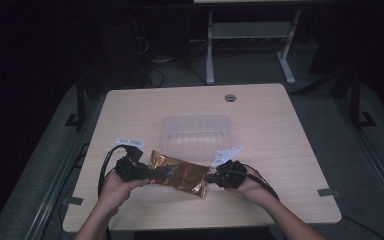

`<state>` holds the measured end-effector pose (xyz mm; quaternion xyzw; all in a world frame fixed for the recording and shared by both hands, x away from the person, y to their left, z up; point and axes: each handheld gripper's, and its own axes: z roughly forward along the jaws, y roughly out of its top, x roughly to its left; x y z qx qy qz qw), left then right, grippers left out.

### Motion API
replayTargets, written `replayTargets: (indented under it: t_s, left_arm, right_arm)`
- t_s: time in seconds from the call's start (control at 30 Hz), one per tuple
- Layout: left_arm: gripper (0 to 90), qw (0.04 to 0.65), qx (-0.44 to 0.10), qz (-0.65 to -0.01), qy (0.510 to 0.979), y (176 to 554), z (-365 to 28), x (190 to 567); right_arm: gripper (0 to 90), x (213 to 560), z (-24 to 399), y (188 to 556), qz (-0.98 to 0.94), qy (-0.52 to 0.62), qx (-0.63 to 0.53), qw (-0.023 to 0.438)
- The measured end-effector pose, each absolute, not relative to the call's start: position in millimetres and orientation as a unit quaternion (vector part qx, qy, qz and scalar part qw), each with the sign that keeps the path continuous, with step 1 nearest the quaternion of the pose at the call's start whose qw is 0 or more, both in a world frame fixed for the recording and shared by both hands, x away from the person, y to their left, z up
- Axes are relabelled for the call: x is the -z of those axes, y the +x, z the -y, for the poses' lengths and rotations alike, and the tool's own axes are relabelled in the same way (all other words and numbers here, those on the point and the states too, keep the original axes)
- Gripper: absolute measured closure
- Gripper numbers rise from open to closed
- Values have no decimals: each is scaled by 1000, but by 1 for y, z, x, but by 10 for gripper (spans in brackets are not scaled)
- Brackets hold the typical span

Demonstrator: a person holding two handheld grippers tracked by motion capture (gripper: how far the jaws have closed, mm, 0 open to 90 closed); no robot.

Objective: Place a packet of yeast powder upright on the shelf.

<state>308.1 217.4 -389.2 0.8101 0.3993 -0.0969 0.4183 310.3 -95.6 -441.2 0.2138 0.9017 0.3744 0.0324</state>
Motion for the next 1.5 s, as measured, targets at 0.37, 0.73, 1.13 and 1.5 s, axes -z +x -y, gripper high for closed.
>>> replayTargets:
  t_s: [0.37,0.73,1.13,1.5]
  left_arm:
    - [825,407,69,-403,817,316,-219,352]
    - [825,408,45,-411,814,338,-226,304]
    - [825,390,10,-442,808,373,-234,265]
    - [825,356,1,-480,802,399,-239,273]
  right_arm:
    - [898,421,102,313,-882,220,-414,37]
    - [898,410,106,312,-873,225,-430,39]
    - [898,408,111,311,-872,224,-432,46]
    - [899,400,110,319,-865,231,-443,56]
